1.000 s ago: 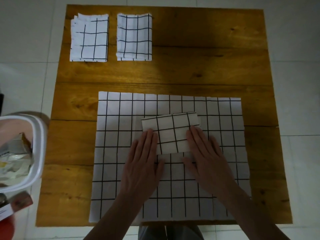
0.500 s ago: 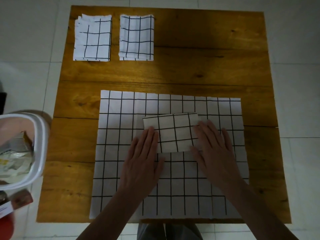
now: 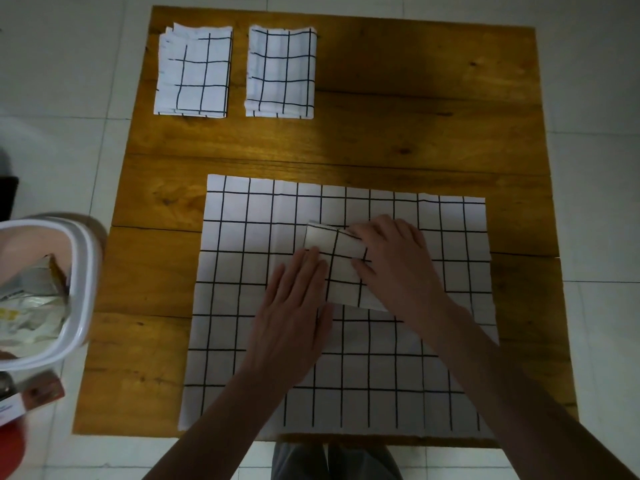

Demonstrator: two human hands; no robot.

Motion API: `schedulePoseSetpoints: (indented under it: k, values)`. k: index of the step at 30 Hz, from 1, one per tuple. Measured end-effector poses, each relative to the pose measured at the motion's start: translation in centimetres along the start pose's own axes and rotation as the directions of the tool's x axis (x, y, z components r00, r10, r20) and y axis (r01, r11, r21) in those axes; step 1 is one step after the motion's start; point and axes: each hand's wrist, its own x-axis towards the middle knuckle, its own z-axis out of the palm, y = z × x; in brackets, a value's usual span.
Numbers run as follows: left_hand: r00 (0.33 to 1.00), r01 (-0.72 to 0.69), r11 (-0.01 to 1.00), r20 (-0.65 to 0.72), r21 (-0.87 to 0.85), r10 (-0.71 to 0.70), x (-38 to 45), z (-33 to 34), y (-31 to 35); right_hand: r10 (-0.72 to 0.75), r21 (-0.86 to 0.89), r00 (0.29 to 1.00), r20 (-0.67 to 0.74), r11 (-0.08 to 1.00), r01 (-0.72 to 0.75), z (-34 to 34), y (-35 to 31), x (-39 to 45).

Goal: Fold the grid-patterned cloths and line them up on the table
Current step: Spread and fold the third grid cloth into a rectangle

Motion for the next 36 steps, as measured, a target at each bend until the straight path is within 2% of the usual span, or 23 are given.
schedulePoseSetpoints:
  k: [8,12,17,19,22,25,27,29,30,31,33,36]
  values:
    - [0.993,0.085,0.993,-0.068,-0.084,-0.091,-0.8,-0.4,0.6,0.097,0.121,0.993,0.067,0.987,-0.105,-0.7,-0.3,0.3]
    - [0.968,0.223,0.961,-0.076,-0.165,-0.238,-1.4,-0.7,0.8,0.162,0.202,0.98,0.116,0.962,-0.183,-1.3,-0.6,-0.1]
    - [0.925,0.361,0.889,-0.011,-0.283,-0.38,-1.5,-1.7,1.9,0.171,0.147,0.973,0.155,0.97,-0.194,-1.6,-0.8,-0.8]
    - [0.912,0.384,0.867,-0.015,-0.317,-0.409,-1.5,-2.2,2.4,0.159,0.257,0.973,0.167,0.946,-0.199,-2.0,-1.0,-1.4]
    - [0.892,0.415,0.822,-0.004,-0.39,-0.452,-1.5,-3.1,2.9,0.155,0.508,0.965,0.212,0.826,-0.244,-3.6,-1.6,-2.5]
    - [0.833,0.477,0.672,0.047,-0.566,-0.552,-1.3,-4.6,3.2,0.177,0.646,0.96,0.215,0.712,-0.276,-5.8,-2.4,-3.7]
    - [0.797,0.482,0.458,0.157,-0.747,-0.583,-0.8,-6.6,3.4,0.205,0.738,0.955,0.213,0.607,-0.295,-7.5,-3.1,-4.4]
    - [0.798,0.437,0.185,0.285,-0.88,-0.531,-0.4,-8.9,3.7,0.251,0.812,0.947,0.201,0.497,-0.304,-9.3,-3.9,-5.2]
    - [0.805,0.412,0.111,0.305,-0.904,-0.509,-0.3,-10.1,3.7,0.277,0.842,0.941,0.195,0.445,-0.305,-10.4,-4.4,-5.6]
    - [0.824,0.386,0.1,0.294,-0.917,-0.484,-0.1,-11.3,3.9,0.298,0.862,0.935,0.193,0.403,-0.306,-11.4,-4.8,-6.0]
    - [0.852,0.367,0.145,0.269,-0.919,-0.449,-0.2,-13.6,4.6,0.315,0.889,0.926,0.206,0.335,-0.312,-13.1,-5.7,-6.8]
    - [0.839,0.348,0.189,0.215,-0.918,-0.5,-0.1,-17.8,6.5,0.336,0.885,0.928,0.16,0.368,-0.286,-16.1,-6.8,-7.7]
